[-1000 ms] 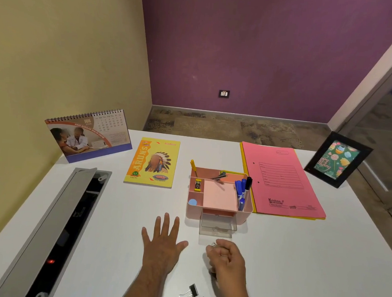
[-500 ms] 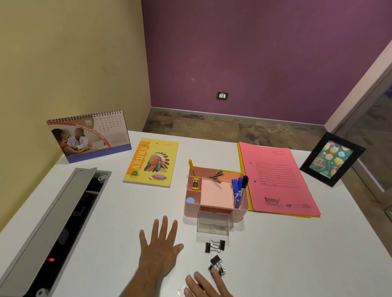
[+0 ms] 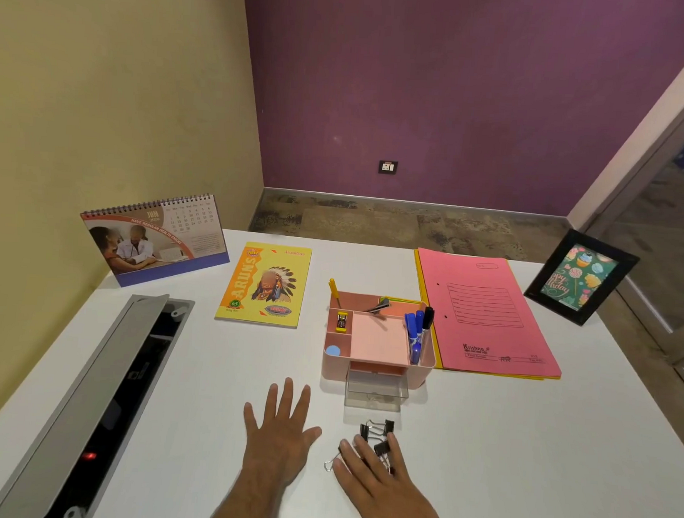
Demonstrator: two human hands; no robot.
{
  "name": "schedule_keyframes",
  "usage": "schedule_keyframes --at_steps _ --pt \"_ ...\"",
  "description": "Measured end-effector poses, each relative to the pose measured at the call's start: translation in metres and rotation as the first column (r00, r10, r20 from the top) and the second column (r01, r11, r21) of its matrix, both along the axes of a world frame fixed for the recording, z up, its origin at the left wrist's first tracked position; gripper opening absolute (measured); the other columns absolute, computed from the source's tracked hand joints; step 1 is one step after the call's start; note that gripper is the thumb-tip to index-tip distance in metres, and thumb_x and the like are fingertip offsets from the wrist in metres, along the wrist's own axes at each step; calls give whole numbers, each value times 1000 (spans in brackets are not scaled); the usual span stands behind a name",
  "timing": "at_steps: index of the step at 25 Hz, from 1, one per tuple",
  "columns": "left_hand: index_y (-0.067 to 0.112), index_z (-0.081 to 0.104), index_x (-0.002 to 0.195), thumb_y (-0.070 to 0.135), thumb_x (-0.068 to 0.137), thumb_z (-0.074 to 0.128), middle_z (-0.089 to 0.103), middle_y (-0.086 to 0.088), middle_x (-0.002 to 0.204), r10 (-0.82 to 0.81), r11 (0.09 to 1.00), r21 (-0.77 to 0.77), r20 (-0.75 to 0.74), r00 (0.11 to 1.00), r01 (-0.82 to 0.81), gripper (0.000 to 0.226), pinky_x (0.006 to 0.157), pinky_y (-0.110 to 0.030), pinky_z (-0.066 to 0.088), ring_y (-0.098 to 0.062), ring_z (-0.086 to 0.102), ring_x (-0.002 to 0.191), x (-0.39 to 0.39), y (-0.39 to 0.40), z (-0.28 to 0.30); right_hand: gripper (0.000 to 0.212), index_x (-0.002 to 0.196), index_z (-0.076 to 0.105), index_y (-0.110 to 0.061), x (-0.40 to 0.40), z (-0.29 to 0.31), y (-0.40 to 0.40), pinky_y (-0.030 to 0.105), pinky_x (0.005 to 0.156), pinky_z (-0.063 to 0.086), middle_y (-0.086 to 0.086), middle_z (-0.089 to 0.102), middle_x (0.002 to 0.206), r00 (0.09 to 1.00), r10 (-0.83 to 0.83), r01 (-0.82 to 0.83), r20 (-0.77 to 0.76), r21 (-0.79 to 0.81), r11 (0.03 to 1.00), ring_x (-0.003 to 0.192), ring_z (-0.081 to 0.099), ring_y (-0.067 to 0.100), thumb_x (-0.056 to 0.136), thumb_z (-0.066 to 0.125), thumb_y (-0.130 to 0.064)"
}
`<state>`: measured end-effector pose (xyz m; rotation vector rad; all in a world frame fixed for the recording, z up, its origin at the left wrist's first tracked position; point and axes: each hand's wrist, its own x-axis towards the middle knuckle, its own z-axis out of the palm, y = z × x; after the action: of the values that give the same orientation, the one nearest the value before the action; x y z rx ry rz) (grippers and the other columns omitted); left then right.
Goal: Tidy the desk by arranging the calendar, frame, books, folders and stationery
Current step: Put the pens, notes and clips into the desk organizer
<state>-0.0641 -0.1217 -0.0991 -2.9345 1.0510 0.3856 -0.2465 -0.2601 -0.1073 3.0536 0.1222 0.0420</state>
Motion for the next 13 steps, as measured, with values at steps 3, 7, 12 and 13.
schedule_keyframes --at_steps 3,7,12,13 --pt "34 37 149 61 99 22 26 1 162 -11 993 -121 -89 996 0 59 116 -56 17 -25 22 149 -3 5 2 78 146 41 -19 -3 14 -3 56 111 13 1 31 159 988 -154 157 -27 207 966 147 25 24 91 33 -73" --pt "40 60 123 73 85 39 49 22 121 -100 938 -344 -170 980 36 54 96 -29 22 -7 42 118 -19 7 -3 40 132 54 -27 -3 23 -6 40 118 20 -15 44 144 780 -623 405 60 710 576 139 34 13 95 52 -43" --pt "46 62 116 79 75 41 42 27 109 -109 936 -350 -185 977 39 58 87 -27 15 -1 36 109 -39 -5 -7 33 117 55 -39 6 36 -2 26 103 36 -13 58 124 628 -778 409 -7 853 323 121 47 9 91 65 -21" --pt "46 63 115 78 75 41 43 28 109 -103 938 -345 -179 978 36 55 87 -28 16 -1 36 110 -40 -6 -9 32 115 57 -38 7 37 -1 29 102 37 -14 59 121 617 -787 411 -12 857 310 119 48 9 90 66 -19"
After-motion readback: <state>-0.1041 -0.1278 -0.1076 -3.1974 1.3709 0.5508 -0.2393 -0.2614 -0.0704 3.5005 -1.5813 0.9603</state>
